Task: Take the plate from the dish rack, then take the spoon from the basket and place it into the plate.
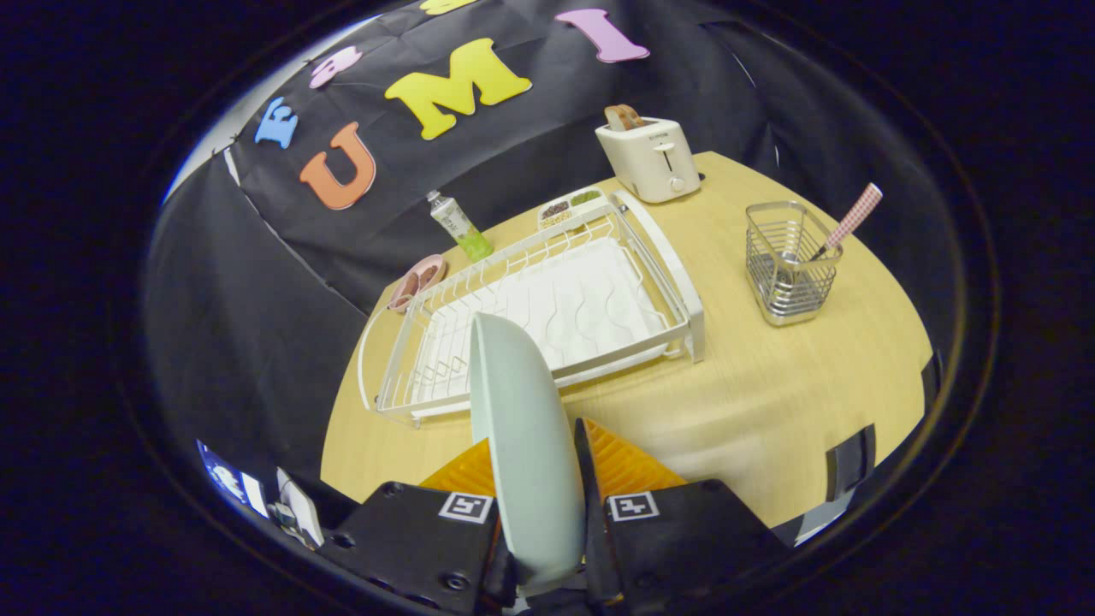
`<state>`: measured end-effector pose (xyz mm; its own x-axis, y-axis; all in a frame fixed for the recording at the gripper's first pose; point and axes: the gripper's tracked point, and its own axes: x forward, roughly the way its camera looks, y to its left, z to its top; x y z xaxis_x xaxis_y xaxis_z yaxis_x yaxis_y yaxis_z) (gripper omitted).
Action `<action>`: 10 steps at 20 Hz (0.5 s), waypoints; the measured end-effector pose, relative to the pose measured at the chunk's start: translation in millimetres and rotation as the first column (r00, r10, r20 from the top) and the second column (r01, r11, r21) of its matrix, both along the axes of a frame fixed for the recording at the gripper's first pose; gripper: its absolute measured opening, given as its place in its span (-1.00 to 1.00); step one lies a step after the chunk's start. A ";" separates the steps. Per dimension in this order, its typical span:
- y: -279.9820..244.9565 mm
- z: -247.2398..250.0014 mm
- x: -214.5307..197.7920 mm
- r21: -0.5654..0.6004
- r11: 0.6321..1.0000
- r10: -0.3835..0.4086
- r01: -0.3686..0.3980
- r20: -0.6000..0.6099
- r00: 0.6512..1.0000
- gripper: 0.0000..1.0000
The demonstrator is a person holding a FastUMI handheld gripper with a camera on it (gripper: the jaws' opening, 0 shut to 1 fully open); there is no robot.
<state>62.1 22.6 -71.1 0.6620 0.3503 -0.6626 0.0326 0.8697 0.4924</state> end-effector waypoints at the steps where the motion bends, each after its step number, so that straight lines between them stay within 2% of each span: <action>1: 2.8 -7.5 -1.2 0.020 1.000 -0.007 0.008 -0.011 1.000 -0.29; 6: 20.5 -48.0 -7.4 0.110 0.994 -0.011 0.023 -0.114 0.993 -0.29; 10: 27.4 -59.9 -2.2 0.154 0.987 -0.019 0.041 -0.143 0.990 -0.27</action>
